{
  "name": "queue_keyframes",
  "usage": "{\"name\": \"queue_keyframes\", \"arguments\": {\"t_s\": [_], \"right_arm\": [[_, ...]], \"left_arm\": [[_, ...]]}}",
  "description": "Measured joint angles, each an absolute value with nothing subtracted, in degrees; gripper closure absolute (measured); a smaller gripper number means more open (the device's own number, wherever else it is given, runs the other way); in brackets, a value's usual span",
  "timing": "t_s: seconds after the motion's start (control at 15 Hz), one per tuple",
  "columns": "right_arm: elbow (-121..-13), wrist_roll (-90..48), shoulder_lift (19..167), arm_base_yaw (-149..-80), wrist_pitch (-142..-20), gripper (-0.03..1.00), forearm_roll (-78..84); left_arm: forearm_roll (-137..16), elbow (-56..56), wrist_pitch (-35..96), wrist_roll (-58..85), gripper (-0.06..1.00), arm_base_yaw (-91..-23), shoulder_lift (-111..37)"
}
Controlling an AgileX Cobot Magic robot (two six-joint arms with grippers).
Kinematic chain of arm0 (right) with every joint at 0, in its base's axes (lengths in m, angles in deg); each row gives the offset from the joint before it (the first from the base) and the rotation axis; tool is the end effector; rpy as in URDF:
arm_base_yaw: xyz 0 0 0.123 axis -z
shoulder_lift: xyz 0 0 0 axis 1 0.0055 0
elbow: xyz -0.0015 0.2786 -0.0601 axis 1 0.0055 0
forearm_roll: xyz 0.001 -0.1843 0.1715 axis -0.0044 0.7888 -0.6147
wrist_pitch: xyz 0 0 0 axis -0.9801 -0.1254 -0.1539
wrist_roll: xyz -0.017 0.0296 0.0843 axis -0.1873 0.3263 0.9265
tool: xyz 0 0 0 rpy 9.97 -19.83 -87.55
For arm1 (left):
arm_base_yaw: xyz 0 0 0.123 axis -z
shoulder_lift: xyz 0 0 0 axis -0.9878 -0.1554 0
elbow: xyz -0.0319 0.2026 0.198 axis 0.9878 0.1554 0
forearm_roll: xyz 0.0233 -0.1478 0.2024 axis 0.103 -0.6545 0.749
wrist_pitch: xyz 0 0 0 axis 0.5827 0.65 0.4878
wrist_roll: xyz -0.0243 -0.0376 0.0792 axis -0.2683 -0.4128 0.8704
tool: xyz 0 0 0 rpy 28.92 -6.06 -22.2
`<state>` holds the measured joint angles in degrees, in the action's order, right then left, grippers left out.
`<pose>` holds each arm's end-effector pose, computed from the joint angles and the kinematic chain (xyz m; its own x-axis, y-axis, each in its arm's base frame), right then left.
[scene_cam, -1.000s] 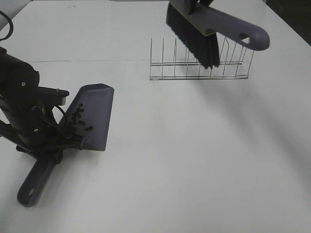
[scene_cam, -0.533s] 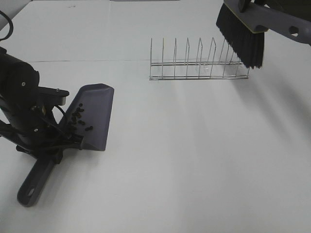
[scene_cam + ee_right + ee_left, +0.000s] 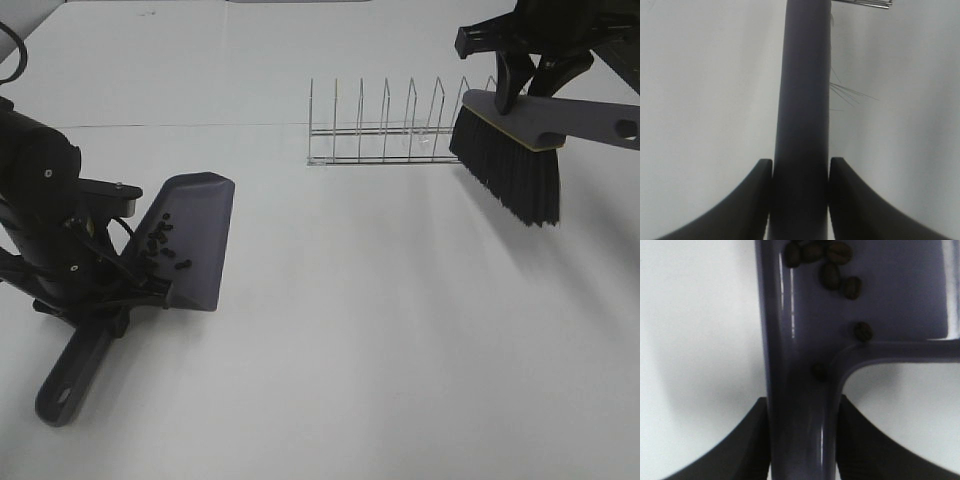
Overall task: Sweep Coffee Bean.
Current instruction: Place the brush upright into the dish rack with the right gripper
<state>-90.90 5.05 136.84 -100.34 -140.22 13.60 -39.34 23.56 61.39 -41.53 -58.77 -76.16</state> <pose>0.4280 0.0771 0.2559 -0.9622 -0.1335 -0.2375 -0.1311 0.9910 -0.0259 0.3026 -0.1161 0.0974 -0.9873 0.1299 -0.0915 0.1249 0.9904 0.0586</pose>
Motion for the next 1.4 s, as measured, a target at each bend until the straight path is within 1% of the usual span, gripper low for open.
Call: {"name": "queue_keyframes", "arguments": {"t_s": [0.2,0.73,1.0,1.4], "right_arm": [[-88.72,5.11,137.01,-100.34,-135.63,0.67,13.60],[-88.66,5.74,142.16,-100.34,-126.81,0.67,14.46],[-88.66,8.32,142.28,-100.34,-124.46,0.67,18.24],[-88.66,8.66,142.34,-100.34,-119.30,0.67,18.76]], "left_arm": [[-39.34,23.56,61.39,-41.53,0.59,-58.77,-76.16],[-39.34,23.56,61.39,-41.53,0.59,-58.77,-76.16],[-39.34,23.56,61.39,-41.53,0.59,-58.77,-76.16],[-39.34,23.56,61.39,-41.53,0.59,-58.77,-76.16]]}}
